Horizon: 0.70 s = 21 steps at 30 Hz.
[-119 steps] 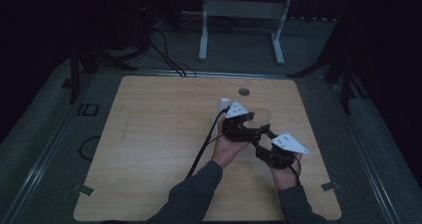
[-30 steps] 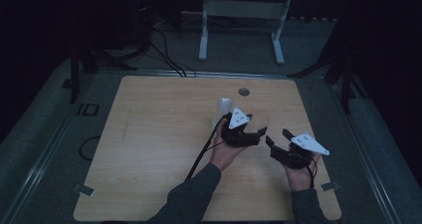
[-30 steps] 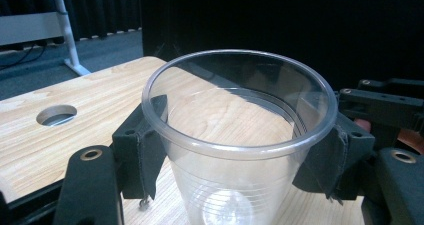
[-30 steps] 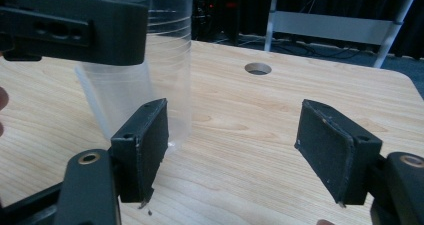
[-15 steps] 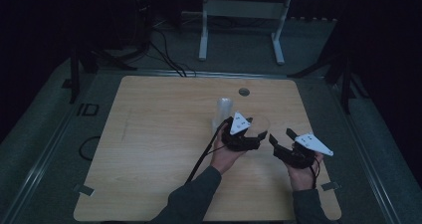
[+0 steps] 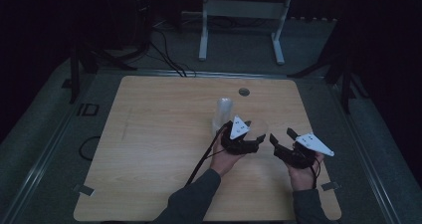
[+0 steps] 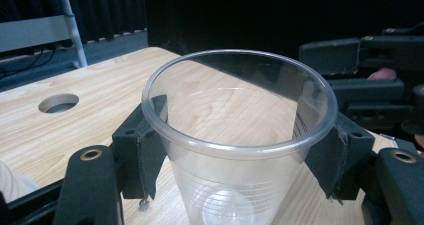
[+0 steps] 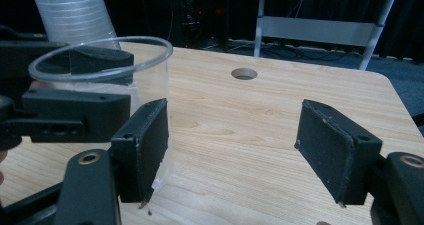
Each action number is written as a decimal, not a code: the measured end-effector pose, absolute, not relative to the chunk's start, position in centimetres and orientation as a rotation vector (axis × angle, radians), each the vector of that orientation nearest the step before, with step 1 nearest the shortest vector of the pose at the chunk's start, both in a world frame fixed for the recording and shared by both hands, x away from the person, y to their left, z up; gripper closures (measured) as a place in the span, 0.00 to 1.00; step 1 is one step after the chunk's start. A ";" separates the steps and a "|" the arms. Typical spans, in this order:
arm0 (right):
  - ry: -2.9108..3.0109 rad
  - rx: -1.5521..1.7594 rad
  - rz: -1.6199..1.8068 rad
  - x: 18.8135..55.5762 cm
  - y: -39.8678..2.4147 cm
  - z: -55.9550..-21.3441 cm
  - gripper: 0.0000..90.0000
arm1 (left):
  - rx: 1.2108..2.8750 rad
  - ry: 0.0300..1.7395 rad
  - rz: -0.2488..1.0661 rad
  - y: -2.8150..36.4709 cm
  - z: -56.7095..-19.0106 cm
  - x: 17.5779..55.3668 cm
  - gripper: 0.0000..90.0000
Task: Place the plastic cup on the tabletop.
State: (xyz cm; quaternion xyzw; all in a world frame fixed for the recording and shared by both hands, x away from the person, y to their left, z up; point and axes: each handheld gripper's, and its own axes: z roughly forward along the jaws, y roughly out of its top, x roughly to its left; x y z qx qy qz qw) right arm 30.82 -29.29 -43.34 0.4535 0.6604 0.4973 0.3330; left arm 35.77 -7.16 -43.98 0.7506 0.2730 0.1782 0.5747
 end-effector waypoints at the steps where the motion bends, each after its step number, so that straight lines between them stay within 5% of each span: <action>1: 1.722 1.187 1.300 30.8 -29.3 -43.3 0.32 | 1.758 0.642 0.421 -7.2 -44.0 35.8 0.35; 21: 1.688 1.192 1.314 30.6 -29.5 -43.1 0.32 | 1.778 0.626 0.419 -7.7 -45.7 35.6 0.34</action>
